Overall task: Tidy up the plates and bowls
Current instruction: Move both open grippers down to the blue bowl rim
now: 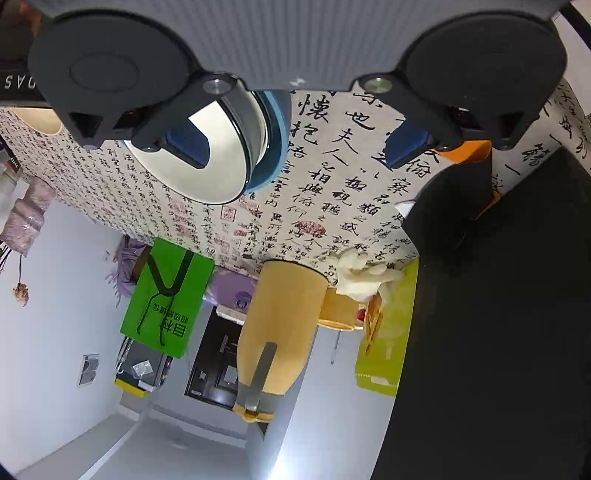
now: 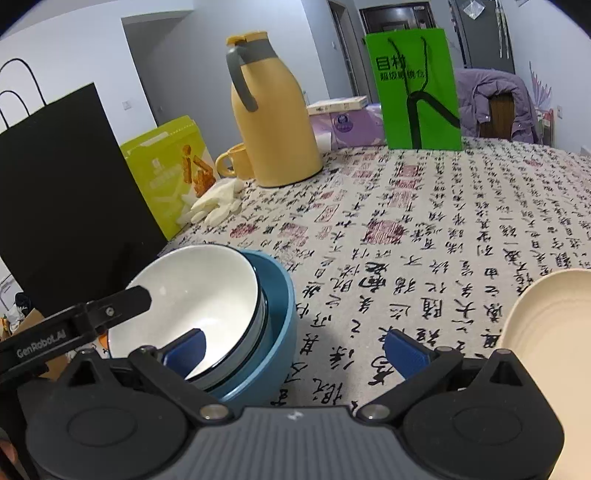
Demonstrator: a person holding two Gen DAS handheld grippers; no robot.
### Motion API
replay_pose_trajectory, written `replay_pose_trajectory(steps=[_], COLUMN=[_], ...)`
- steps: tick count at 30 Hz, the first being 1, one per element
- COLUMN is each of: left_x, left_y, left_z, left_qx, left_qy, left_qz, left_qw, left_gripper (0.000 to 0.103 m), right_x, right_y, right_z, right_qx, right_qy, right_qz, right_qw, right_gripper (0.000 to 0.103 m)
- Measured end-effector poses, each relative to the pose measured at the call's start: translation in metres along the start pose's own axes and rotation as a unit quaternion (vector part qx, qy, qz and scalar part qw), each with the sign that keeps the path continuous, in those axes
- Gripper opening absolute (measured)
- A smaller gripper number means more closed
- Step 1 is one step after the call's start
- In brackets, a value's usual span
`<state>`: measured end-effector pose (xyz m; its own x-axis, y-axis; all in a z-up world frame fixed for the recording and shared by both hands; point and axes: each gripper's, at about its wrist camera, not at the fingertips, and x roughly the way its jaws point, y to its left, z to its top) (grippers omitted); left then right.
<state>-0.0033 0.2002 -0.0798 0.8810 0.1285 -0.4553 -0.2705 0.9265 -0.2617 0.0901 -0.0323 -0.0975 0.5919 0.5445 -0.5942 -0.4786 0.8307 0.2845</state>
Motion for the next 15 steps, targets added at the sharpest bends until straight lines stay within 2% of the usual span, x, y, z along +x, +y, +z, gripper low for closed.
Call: replay_pose_trajectory(steps=[15], left_x=[0.030], left_y=[0.002], left_z=[0.003], left_qx=[-0.021], left_qy=[0.047], left_qz=[-0.003], left_qw=[0.9987], left_gripper=[0.103], right_x=[0.030], right_y=[0.002], right_z=[0.006], right_qx=[0.011], right_qy=[0.033], right_qz=[0.031], right_qw=[0.999], right_gripper=[0.101])
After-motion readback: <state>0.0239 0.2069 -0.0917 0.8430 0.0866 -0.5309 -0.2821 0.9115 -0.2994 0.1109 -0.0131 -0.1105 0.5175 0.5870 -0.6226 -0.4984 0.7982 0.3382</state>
